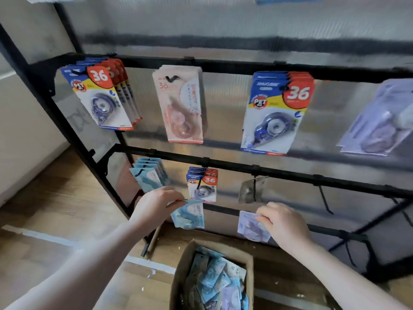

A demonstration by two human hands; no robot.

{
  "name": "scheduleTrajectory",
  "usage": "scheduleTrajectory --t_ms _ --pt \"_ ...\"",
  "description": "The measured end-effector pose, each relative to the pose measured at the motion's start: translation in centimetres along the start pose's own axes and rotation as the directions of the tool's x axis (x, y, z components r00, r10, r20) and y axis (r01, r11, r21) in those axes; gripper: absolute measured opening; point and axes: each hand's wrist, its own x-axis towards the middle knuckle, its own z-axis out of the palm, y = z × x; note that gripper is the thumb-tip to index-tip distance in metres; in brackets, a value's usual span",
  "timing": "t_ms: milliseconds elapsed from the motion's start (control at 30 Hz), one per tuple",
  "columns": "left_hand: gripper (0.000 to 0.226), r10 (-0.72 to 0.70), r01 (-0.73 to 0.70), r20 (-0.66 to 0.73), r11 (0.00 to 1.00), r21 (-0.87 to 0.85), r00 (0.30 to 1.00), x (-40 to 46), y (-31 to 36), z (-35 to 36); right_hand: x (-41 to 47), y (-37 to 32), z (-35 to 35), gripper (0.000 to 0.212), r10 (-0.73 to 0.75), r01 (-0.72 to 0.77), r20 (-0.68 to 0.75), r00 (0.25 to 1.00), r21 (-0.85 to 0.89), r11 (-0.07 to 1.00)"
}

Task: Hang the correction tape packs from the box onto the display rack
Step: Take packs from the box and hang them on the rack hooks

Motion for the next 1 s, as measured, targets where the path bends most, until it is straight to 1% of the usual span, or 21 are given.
scheduleTrajectory --t_ms 100,167,233,300,367,433,500,567,633,700,833,1000 --pt "0.012 0.012 -0.012 -0.009 1.0 -0.005 1.0 -0.3 5.1 1.2 -2.6 4.1 -2.7 0.006 0.001 0.0 0.012 1.0 -0.05 0.999" --pt "0.015 0.012 -0.013 -0.022 1.0 -0.028 1.0 -0.1 8.5 1.9 -4.2 6.7 -4.3 0.023 -0.019 0.02 0.018 1.0 -0.08 0.997" --pt "0.026 0.014 -0.015 -0.025 0.999 -0.044 1.0 0.3 11.8 2.8 -5.8 9.4 -5.5 0.03 -0.011 0.011 0.005 1.0 -0.092 0.996" --pt "0.03 0.035 -0.036 -0.008 0.998 -0.049 0.999 1.1 14.9 3.7 -7.3 12.0 -6.5 0.032 -0.019 0.019 -0.004 1.0 -0.108 0.994" --pt "0.027 0.068 -0.068 0.0 0.996 -0.062 0.998 1.9 17.5 4.7 -8.5 14.3 -7.3 0.034 0.007 -0.008 -0.005 1.0 -0.127 0.992" --pt "0.022 0.097 -0.096 0.018 0.993 -0.064 0.995 2.8 19.6 5.8 -9.4 16.4 -7.7 0.03 0.042 -0.045 -0.026 0.999 -0.128 0.991" --pt "0.013 0.128 -0.125 0.03 0.99 -0.068 0.991 3.8 21.2 7.0 -10.2 18.5 -7.8 0.024 0.078 -0.086 -0.061 0.995 -0.134 0.987" --pt "0.01 0.153 -0.149 0.046 0.986 -0.079 0.987 4.8 22.7 8.2 -11.1 20.1 -7.9 0.03 0.099 -0.106 -0.046 0.994 -0.16 0.981" --pt "0.011 0.185 -0.18 0.054 0.98 -0.088 0.981 5.9 24.2 9.8 -11.6 21.6 -7.9 0.038 0.107 -0.113 -0.044 0.993 -0.194 0.974" --pt "0.016 0.199 -0.193 0.058 0.976 -0.098 0.978 6.9 25.8 11.4 -11.9 22.6 -8.1 0.039 0.116 -0.127 -0.067 0.991 -0.211 0.969" --pt "0.022 0.226 -0.217 0.081 0.971 -0.1 0.971 8.6 27.9 14.5 -12.4 24.2 -7.6 0.035 0.099 -0.122 -0.113 0.989 -0.214 0.969" --pt "0.023 0.206 -0.195 0.105 0.975 -0.106 0.973 9.9 28.4 17.5 -12.7 26.2 -5.7 0.03 0.096 -0.119 -0.108 0.99 -0.229 0.966"
